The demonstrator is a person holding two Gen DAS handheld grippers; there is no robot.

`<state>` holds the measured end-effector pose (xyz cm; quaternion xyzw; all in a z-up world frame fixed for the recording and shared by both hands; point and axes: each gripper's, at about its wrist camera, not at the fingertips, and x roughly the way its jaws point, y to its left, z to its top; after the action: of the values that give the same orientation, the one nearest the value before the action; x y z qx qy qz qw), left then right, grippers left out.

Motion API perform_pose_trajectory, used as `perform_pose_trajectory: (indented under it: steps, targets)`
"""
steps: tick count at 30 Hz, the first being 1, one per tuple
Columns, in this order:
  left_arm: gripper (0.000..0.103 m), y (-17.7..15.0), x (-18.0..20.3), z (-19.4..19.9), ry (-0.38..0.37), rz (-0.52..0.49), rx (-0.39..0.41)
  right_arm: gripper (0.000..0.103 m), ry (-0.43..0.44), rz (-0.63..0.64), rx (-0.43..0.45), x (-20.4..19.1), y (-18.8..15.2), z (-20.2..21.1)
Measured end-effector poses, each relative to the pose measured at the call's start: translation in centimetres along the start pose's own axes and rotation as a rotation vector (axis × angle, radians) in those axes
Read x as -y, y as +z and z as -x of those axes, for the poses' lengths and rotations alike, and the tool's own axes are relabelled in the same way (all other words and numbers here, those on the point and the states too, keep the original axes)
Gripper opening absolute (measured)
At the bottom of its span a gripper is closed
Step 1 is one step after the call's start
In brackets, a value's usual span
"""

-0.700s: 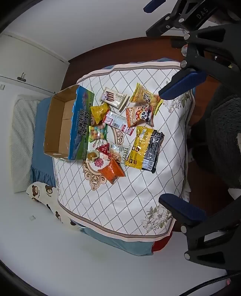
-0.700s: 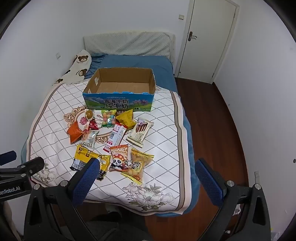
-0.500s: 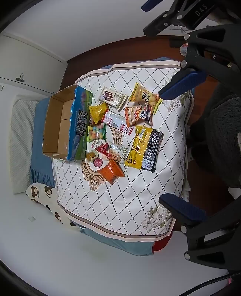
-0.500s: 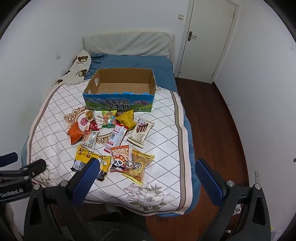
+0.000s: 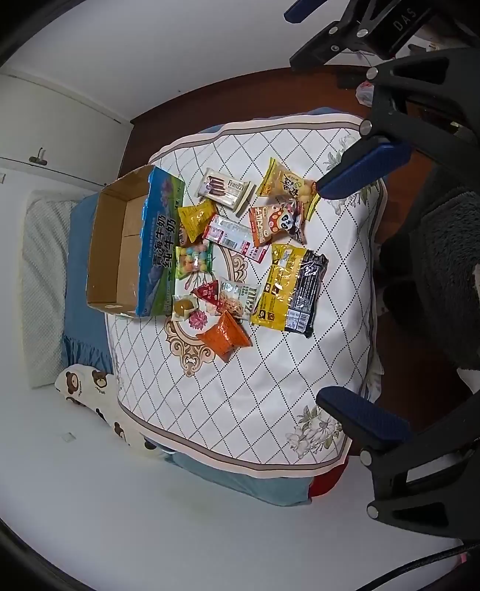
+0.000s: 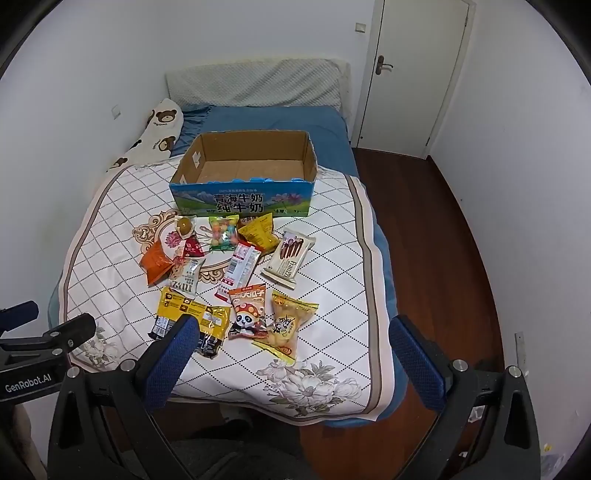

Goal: Organize snacks

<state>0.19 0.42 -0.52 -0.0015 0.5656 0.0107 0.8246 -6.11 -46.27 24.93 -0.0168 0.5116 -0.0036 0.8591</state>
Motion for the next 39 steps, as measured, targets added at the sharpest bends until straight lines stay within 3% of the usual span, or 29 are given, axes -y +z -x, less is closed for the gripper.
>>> perform_pose_trajectory:
  steps: [39]
  targets:
    - [0.103, 0.87, -0.47, -0.29, -0.002, -0.008, 0.001, 0.103, 0.000, -0.011, 0.002, -0.52, 0.56, -0.16]
